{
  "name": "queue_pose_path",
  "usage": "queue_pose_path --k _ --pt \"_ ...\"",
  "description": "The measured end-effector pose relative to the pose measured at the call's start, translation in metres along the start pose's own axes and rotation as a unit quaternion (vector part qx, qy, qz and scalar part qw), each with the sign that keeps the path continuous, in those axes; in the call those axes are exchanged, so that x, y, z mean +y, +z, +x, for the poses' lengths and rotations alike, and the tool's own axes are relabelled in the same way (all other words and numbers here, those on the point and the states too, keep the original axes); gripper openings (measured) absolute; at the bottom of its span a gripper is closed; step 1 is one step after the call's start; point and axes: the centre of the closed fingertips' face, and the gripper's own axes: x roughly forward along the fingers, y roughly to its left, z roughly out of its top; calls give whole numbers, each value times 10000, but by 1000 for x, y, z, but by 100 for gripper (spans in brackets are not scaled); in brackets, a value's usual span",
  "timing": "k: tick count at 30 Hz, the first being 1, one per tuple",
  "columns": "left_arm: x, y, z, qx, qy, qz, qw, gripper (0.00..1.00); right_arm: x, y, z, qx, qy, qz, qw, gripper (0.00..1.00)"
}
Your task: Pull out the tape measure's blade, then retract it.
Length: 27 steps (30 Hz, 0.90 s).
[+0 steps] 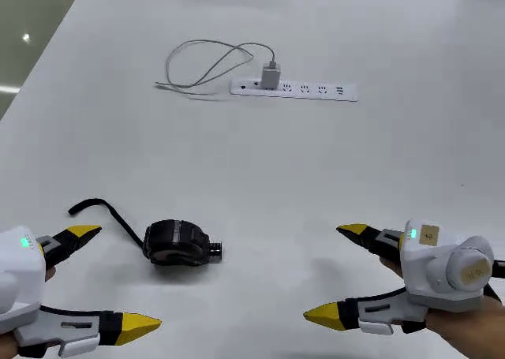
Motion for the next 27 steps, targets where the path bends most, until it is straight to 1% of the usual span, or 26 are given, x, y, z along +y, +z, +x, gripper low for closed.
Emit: queue_pose_path --k 6,9,13,15,17,19,23,27 --pt "5 -2 9 84 -61 116 9999 99 -2 2 11 -2 74 -54 10000 84" --pt "6 -2 14 124 -118 154 9997 98 -4 4 17 -21 107 -55 9999 84" --pt "8 -3 21 213 -218 283 9991 98 -4 8 24 -30 178 -113 9998 83" --pt "11 -1 24 199 -196 353 9990 96 -5 9 28 -25 211 -156 9997 83" --pt "12 0 26 197 -228 355 9989 92 -6 11 31 -31 235 -175 9996 82" --pt "15 -1 30 222 -230 407 9987 92 -7 13 34 -38 261 -195 9995 82" --pt "17 -2 36 301 -300 501 9978 90 -10 14 41 -27 324 -238 9992 81" --pt "18 0 44 318 -396 600 9969 86 -12 14 49 9 392 -308 9988 79"
